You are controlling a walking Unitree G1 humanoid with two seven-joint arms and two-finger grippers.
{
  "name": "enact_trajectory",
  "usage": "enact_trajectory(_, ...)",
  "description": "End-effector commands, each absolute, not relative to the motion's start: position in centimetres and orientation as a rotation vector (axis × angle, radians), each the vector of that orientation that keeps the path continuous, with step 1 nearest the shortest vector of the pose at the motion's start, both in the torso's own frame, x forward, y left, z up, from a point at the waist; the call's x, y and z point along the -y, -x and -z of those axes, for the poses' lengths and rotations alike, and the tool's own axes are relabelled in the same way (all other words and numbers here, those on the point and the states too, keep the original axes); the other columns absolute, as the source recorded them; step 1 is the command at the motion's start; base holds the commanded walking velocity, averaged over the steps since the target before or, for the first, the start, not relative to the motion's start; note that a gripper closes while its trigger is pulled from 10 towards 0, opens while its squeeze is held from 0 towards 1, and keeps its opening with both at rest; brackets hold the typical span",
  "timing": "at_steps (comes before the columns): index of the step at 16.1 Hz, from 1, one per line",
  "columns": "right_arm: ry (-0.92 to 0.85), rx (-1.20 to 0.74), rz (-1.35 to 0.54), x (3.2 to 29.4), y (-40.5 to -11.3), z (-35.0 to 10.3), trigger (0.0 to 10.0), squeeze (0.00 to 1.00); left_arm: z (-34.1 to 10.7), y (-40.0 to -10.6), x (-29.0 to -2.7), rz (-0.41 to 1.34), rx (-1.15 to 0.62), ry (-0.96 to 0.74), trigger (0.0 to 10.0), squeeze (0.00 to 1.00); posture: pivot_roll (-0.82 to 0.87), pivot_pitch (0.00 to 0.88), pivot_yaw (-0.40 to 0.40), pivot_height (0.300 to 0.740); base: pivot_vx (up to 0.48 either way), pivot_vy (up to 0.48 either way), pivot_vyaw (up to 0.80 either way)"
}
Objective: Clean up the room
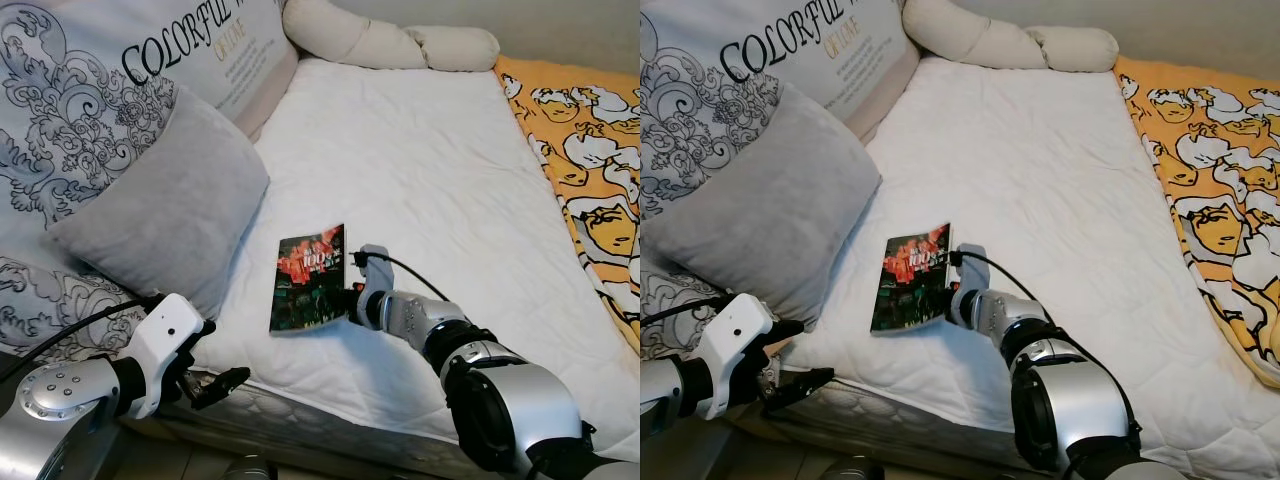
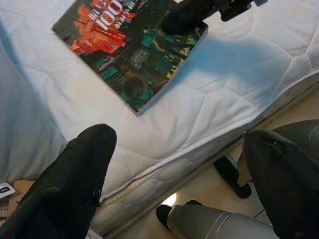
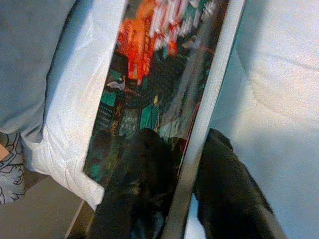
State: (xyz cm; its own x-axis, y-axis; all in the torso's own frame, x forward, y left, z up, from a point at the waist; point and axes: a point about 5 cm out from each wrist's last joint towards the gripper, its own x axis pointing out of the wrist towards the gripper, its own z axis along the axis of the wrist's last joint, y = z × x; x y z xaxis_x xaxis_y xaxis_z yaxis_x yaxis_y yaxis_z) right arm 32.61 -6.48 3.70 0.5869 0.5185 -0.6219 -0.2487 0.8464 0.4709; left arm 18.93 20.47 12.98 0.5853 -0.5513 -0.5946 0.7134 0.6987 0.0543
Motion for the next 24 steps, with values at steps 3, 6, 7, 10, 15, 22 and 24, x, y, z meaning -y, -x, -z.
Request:
enact_trajectory(3,-0.316,-0.844,-0.423,6.4,-31.8,-2.6,10.0,1.00,-13.2,-19.0,-20.6,0.730,-0.575,-0.307,10.0,0.21,0.21,0.040,-0.021,0.740,0.000,0.000,0.00)
enact_trajectory(6,-0.325,-0.813,-0.337,7.2,-31.8,-2.1,10.0,1.00,-12.9,-19.8,-20.2,0.721,-0.558,-0.302,10.0,0.22,0.19,0.013,-0.015,0.740,0.000,0.000,0.00)
enact_trajectory(7,-0.358,-0.777,-0.308,7.8,-32.2,-2.4,10.0,1.00,-12.7,-20.4,-19.8,0.725,-0.546,-0.296,10.0,0.21,0.17,0.000,-0.009,0.740,0.000,0.000,0.00)
enact_trajectory(10,-0.375,-0.745,-0.354,8.5,-32.2,-2.4,10.0,1.00,-12.1,-21.5,-18.8,0.745,-0.523,-0.289,10.0,0.21,0.14,0.000,0.002,0.740,0.000,0.000,0.00)
enact_trajectory(15,-0.431,-0.564,-0.356,12.6,-32.8,-3.3,10.0,1.00,-10.9,-24.2,-16.6,0.682,-0.431,-0.268,10.0,0.21,0.06,0.000,0.024,0.740,0.000,0.000,0.00)
enact_trajectory(22,-0.244,-0.274,-0.207,15.5,-30.3,-6.4,10.0,1.00,-11.1,-26.2,-16.0,0.273,-0.257,-0.100,10.0,0.22,-0.02,0.000,0.045,0.740,0.000,-0.037,0.00)
enact_trajectory(24,-0.224,-0.239,-0.123,16.6,-28.9,-6.8,10.0,1.00,-11.4,-26.1,-16.0,0.225,-0.220,-0.117,10.0,0.22,-0.01,0.000,0.017,0.740,0.000,-0.268,0.00)
